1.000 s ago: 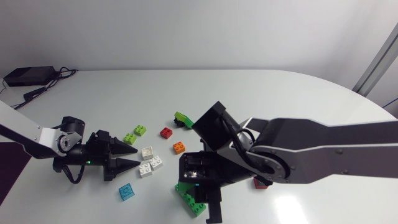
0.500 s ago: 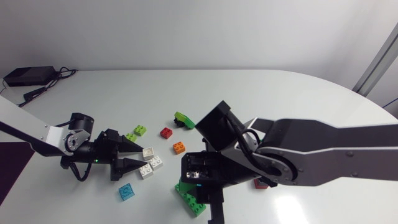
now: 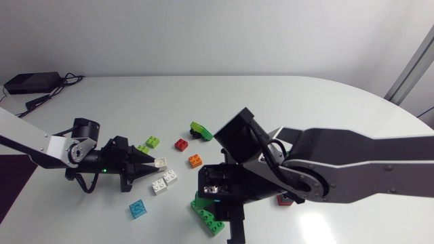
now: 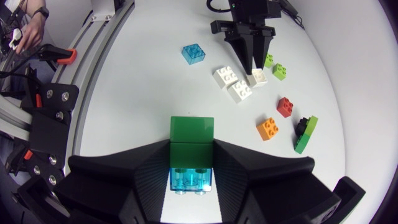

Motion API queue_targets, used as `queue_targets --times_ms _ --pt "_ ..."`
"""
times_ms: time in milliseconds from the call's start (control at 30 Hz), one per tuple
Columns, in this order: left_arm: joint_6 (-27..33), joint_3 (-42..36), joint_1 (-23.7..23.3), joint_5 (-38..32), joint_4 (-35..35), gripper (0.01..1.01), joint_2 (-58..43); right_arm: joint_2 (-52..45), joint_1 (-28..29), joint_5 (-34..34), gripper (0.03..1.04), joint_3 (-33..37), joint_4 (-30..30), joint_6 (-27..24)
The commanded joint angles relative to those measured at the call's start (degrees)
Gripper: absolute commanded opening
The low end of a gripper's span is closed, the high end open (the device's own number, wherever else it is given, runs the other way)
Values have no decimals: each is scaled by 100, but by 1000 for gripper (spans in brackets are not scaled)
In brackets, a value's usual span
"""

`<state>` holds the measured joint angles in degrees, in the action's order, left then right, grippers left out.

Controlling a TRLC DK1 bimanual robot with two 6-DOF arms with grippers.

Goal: Separate the duplo bricks

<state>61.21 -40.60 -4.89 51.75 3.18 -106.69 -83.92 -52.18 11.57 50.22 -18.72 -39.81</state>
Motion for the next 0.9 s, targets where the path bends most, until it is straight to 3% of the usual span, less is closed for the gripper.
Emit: queue_targets --times_ms 0,33,167,333,467,867 --pt "75 -115 -118 -209 -160 254 624 113 -20 -32 285 -196 -26 88" --pt "207 -256 -144 -297 -397 251 799 121 -20 -32 285 -214 -26 88" --pt "1701 -1161 -153 -806 -2383 246 1327 139 -20 -24 285 -276 0 105" --pt "2835 -1767 322 -1993 -3429 246 1626 183 -11 -24 285 -381 70 140" --pt "3266 -2048 858 -2925 -4071 246 1590 280 6 -24 285 -434 62 140" --pt "4382 -1460 1947 -5122 -3816 246 1634 464 173 20 287 -706 202 70"
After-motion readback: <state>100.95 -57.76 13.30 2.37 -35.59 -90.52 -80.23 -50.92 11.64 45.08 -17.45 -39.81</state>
